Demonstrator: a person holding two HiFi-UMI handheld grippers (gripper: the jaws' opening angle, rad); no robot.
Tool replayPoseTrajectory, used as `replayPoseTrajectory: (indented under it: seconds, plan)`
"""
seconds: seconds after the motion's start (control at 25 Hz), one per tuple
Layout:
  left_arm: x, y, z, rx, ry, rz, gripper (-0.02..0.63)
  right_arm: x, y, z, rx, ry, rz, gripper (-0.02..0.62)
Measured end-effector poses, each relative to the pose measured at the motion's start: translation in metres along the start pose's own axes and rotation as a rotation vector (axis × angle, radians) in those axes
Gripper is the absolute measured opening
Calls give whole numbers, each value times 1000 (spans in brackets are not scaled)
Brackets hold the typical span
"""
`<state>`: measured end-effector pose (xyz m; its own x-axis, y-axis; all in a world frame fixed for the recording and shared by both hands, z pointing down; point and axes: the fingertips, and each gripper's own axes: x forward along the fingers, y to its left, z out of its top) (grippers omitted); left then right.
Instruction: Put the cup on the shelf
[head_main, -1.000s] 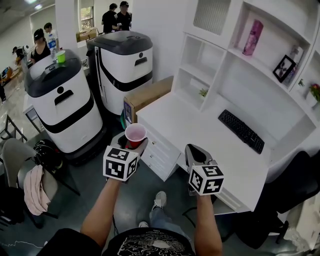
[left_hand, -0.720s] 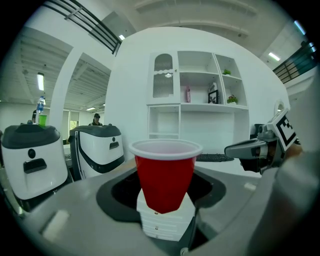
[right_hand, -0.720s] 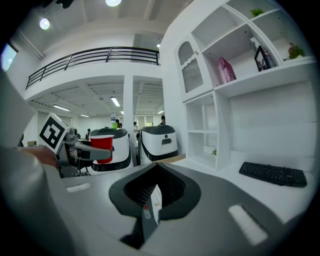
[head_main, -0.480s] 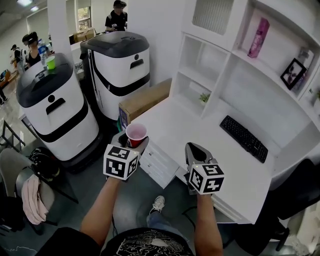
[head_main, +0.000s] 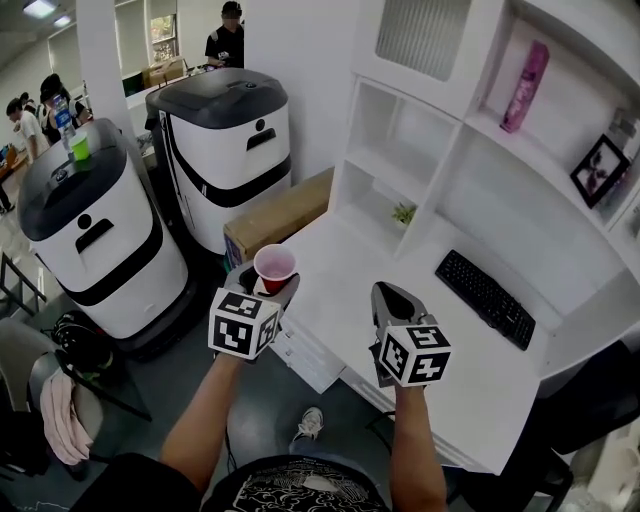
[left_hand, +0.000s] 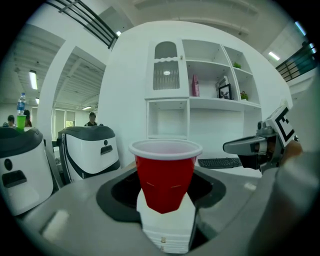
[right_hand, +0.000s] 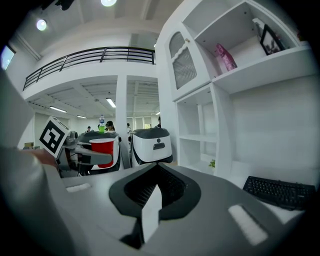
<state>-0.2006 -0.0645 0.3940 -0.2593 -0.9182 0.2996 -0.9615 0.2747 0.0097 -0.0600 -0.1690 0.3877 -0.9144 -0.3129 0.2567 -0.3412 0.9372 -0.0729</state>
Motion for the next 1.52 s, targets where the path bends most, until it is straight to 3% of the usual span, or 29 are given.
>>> replayPoseTrajectory:
  seconds: [0.72,1.12,1.52]
  plan:
    - [106,-4,36,21,16,-31,261,59,-85,24,61,-18,-20,25]
    - [138,-5,43,33,25,-41,261,74,-105,21,90,-17,-16,25]
    - [161,-5,54,65,16,-91,261,80,-120,20,112,-28,-69,25]
